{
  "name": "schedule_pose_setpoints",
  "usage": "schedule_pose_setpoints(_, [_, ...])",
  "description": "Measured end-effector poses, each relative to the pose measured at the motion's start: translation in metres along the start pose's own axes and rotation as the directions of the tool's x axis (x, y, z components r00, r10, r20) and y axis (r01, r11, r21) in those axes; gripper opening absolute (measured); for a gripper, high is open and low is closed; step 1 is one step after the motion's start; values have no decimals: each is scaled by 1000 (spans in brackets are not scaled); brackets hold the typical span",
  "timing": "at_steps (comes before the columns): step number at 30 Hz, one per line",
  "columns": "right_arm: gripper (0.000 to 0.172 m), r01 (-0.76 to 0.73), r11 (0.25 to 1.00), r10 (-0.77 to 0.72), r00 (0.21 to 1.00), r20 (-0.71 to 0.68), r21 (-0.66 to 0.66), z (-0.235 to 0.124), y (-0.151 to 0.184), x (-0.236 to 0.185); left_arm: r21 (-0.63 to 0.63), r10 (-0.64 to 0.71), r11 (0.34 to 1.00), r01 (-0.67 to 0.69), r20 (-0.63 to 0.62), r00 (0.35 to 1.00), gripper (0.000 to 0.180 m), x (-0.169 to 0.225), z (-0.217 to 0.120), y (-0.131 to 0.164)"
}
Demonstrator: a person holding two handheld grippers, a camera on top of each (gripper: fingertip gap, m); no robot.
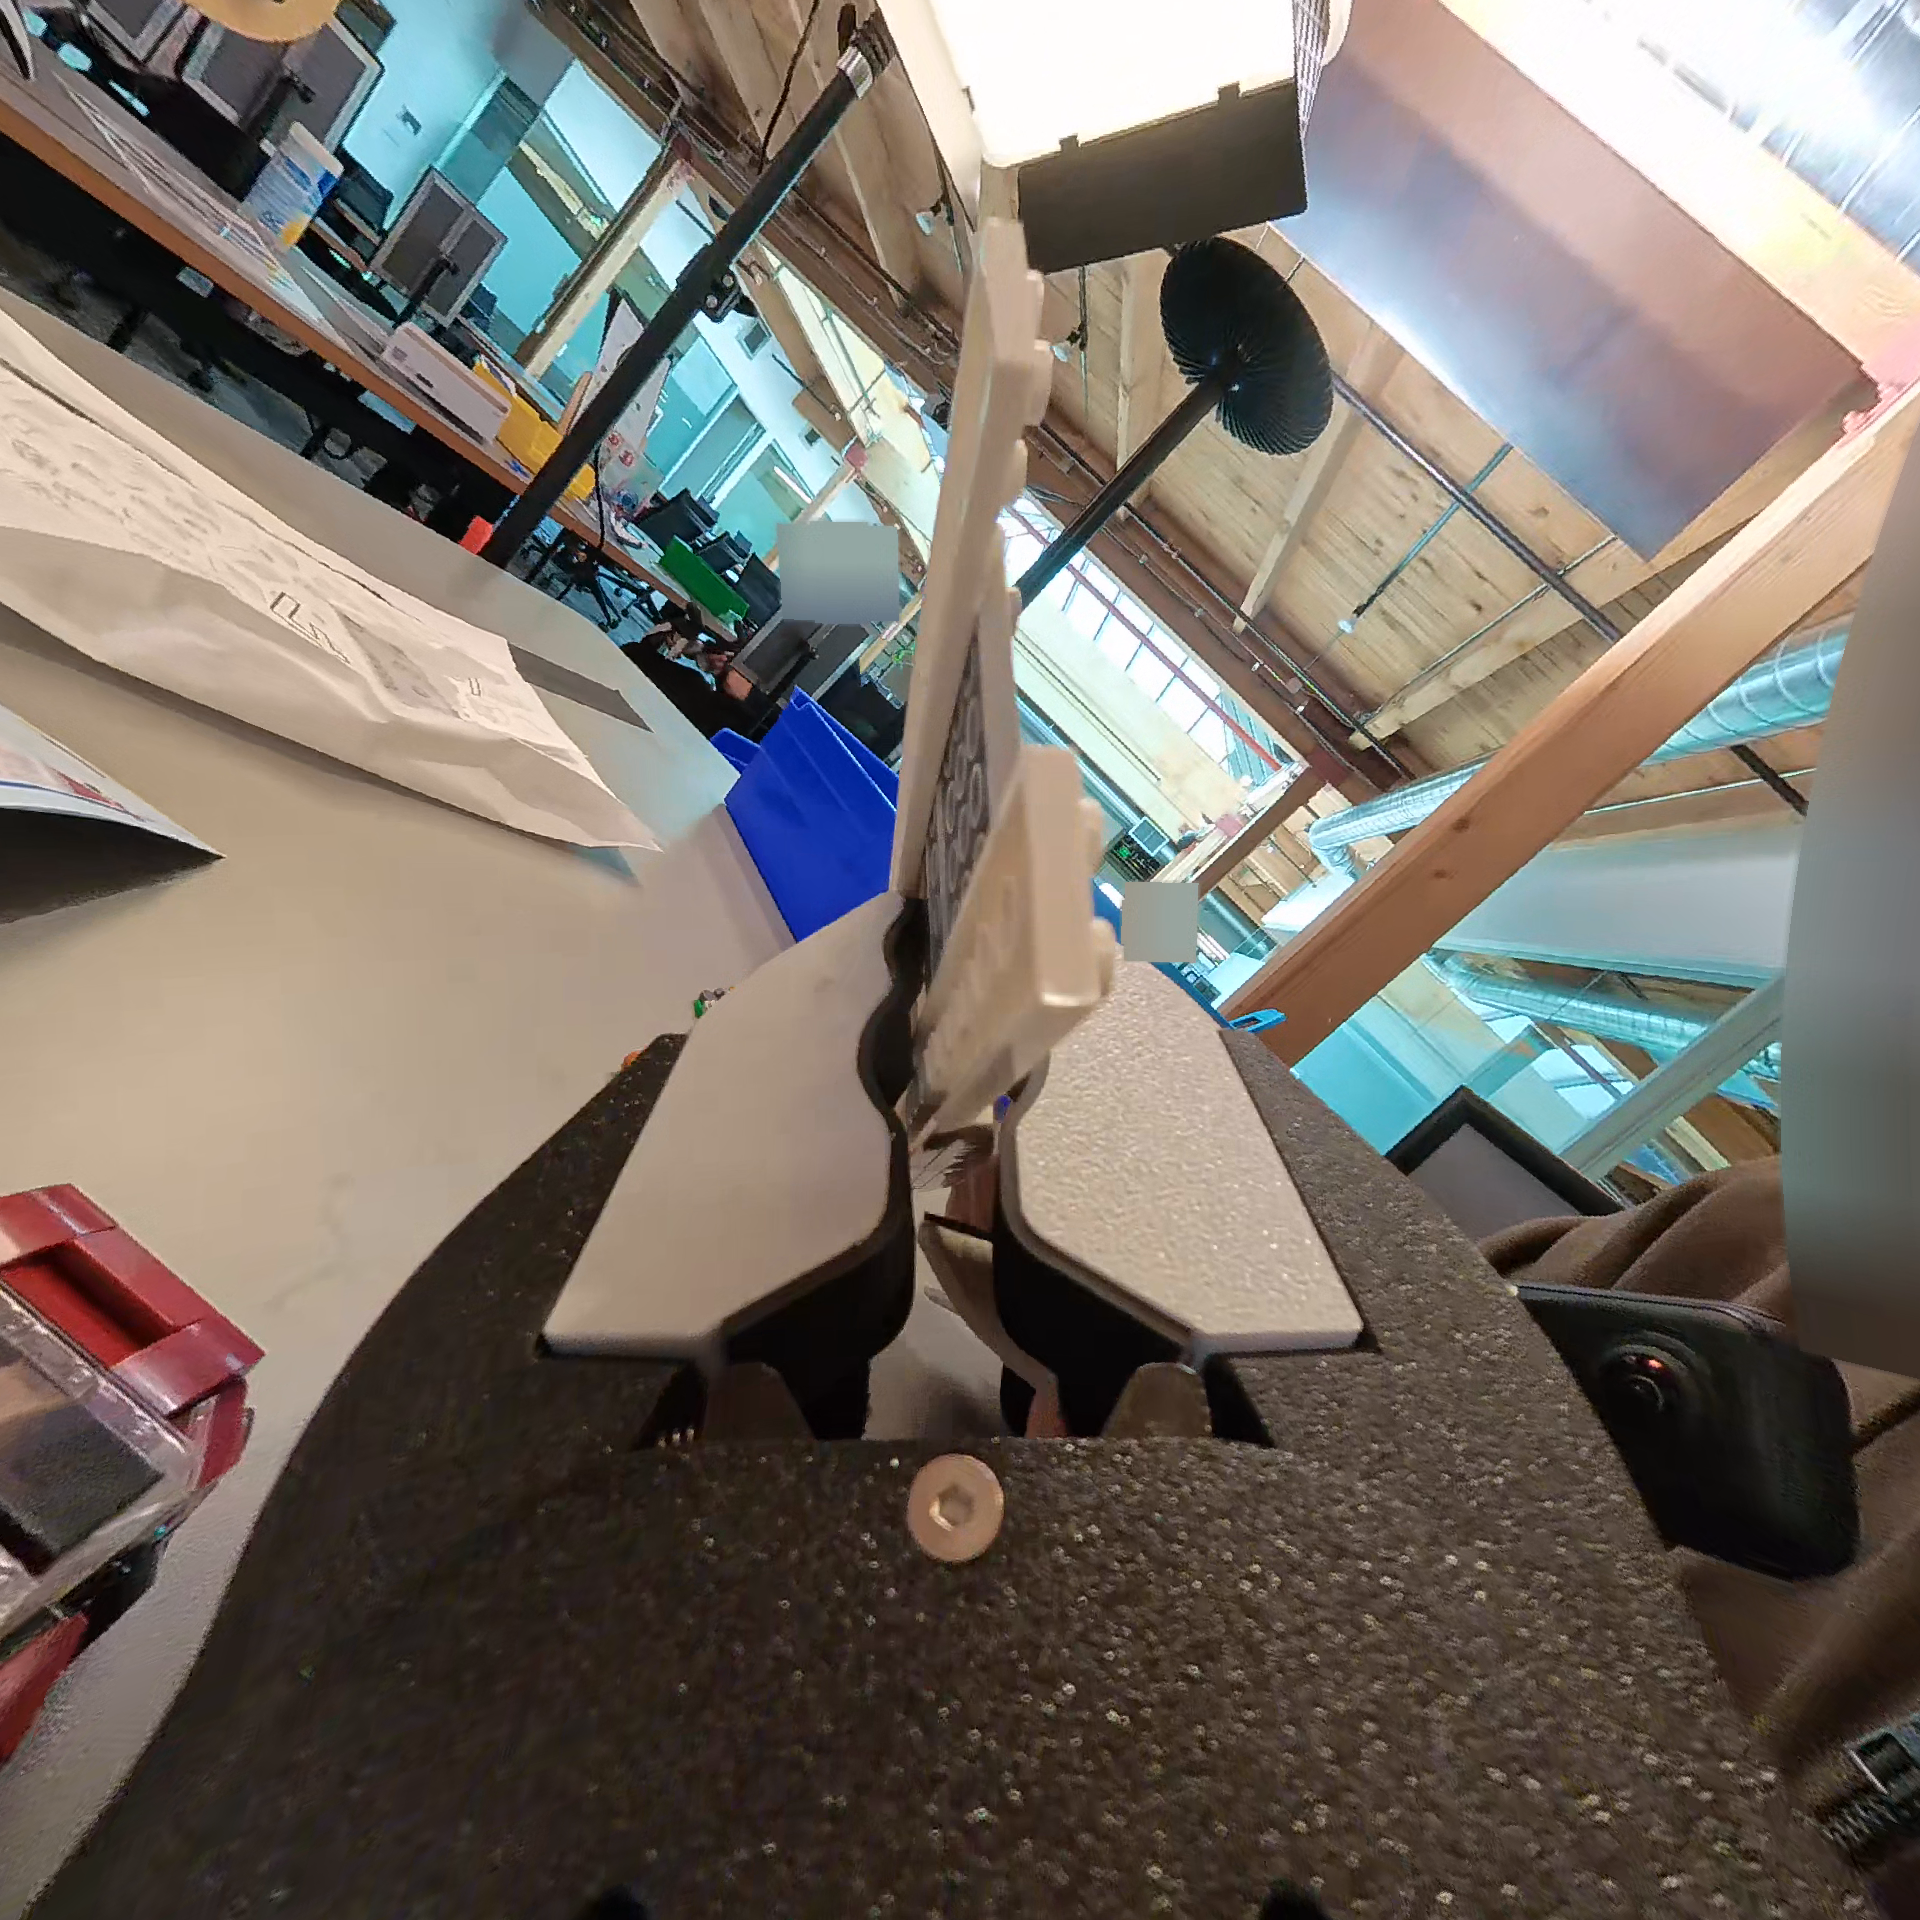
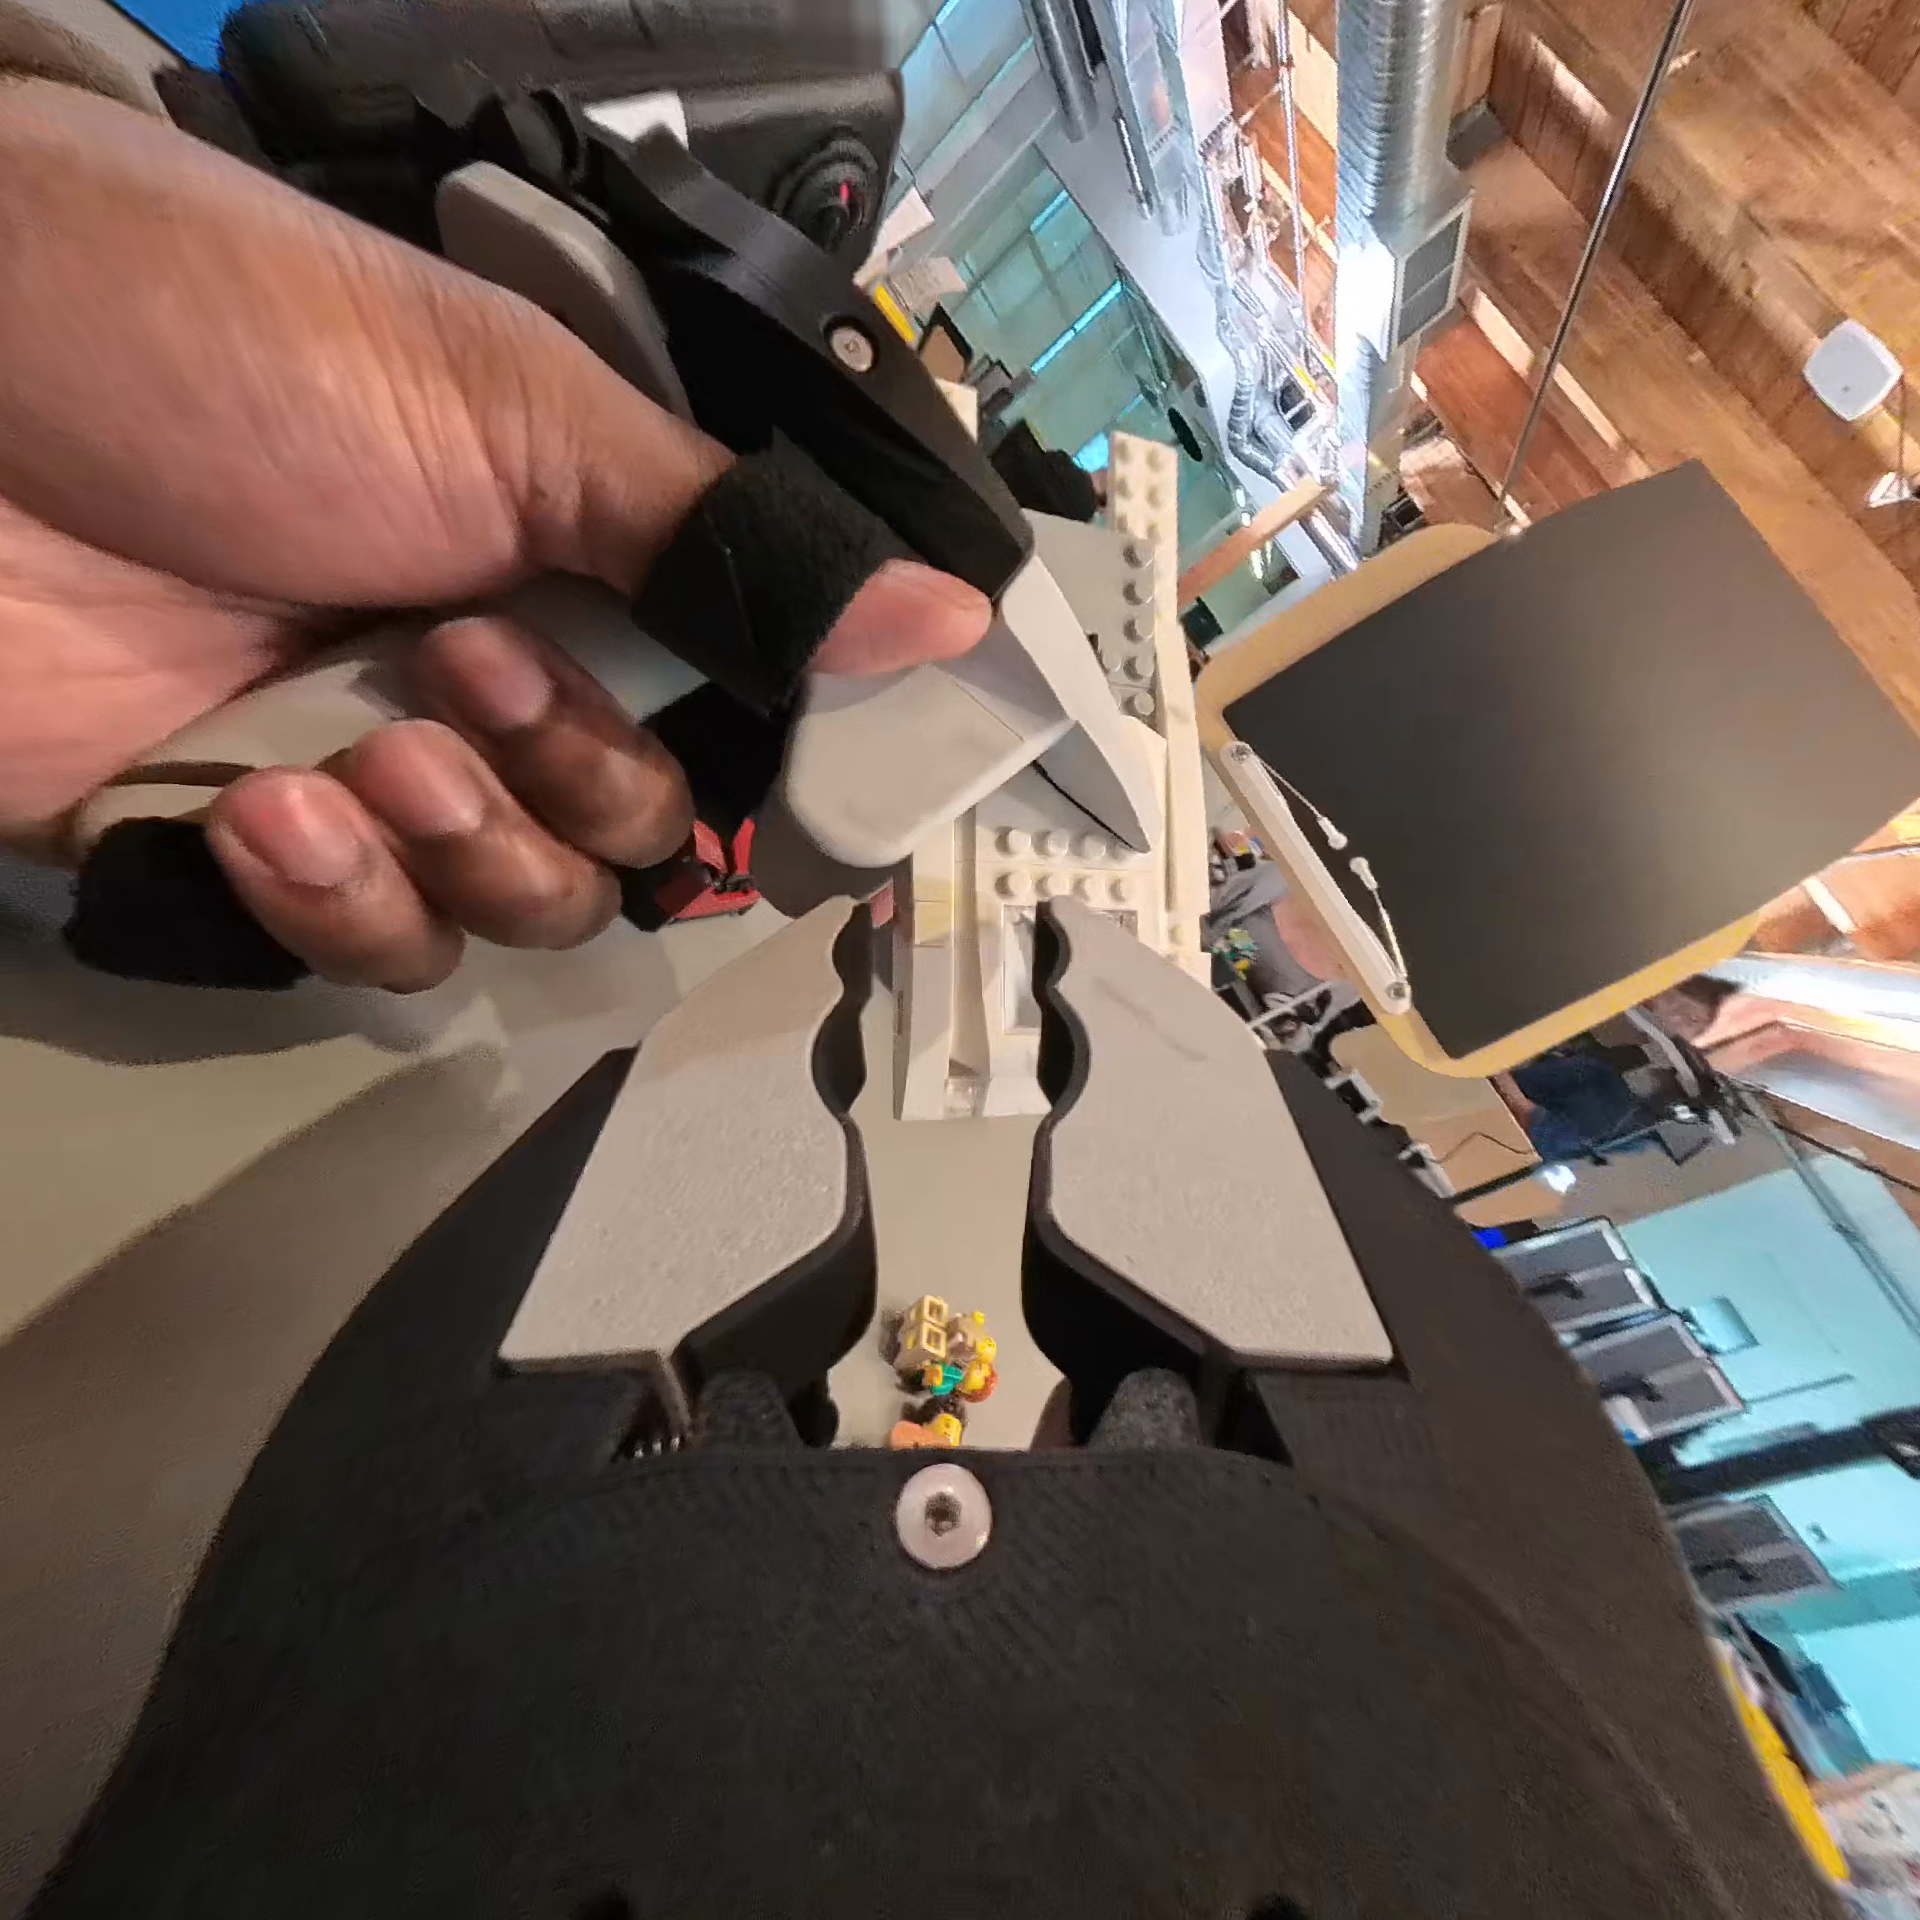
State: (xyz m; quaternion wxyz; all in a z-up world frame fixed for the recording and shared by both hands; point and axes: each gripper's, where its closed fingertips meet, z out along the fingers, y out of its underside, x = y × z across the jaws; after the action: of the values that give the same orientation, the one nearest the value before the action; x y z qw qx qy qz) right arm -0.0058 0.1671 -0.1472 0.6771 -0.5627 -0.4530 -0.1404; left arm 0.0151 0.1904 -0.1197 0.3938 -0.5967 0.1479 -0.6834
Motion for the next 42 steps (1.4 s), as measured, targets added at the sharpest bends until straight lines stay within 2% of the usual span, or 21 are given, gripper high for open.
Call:
schedule_pose_setpoints(2, [17,49,999,-49,999,-13,-12,1,0,0,10,10,1000,-10,-2,1000,11,3,-1,-1])
schedule_pose_setpoints(5, [8,149,989,-150,988,-40,-7,-1,-2,-3,25,31,999,-31,12,999,11,4,-1,-1])
schedule_pose_setpoints(7, [9,191,981,-192,980,-54,-23,0,-1,-4,26,35,999,-35,20,999,11,4,-2,-1])
schedule_pose_setpoints(15, [8,89,995,-88,996,11,-38,1,5,-7,-27,73,997,-73,29,997,12,3,0,6])
schedule_pose_setpoints(20, [7,86,996,-86,996,18,-22,2,4,-7,-23,32,999,-31,31,999,14,5,-1,4])
schedule_pose_setpoints(23, [7,72,997,-73,996,48,11,-1,1,-8,-37,73,997,-71,35,997,11,4,-1,4])
schedule_pose_setpoints(26, [6,28,999,-31,995,93,36,-3,0,-10,-54,93,994,-91,35,995,11,2,-1,6])
schedule_pose_setpoints(27, [0,36,998,-43,988,148,49,-6,0,-18,-41,98,994,-97,32,995,11,2,-1,4])
schedule_pose_setpoints(29, [0,62,996,-75,976,207,68,-10,-2,-37,-13,137,991,-136,23,990,11,6,-3,-6])
schedule_pose_setpoints(31, [0,92,993,-104,981,164,78,-10,-4,-35,-12,172,985,-172,38,984,10,4,-5,-11])
schedule_pose_setpoints(34, [0,6,999,-12,989,150,44,-7,3,-22,-15,135,991,-135,34,990,11,1,-5,-10])
schedule_pose_setpoints(36, [0,16,1000,-18,995,99,22,-6,12,-12,-34,121,992,-120,25,992,11,0,-3,-6])
schedule_pose_setpoints(37, [3,18,1000,-19,997,70,15,-5,15,-7,-42,116,992,-115,27,993,11,-1,-3,-4])
schedule_pose_setpoints(40, [25,-17,1000,17,999,30,-1,-5,20,6,-59,107,993,-105,32,994,11,-4,-2,-3])
schedule_pose_setpoints(42, [31,-48,999,48,999,19,-1,-6,23,12,-81,112,991,-108,35,993,11,-5,-1,-1])
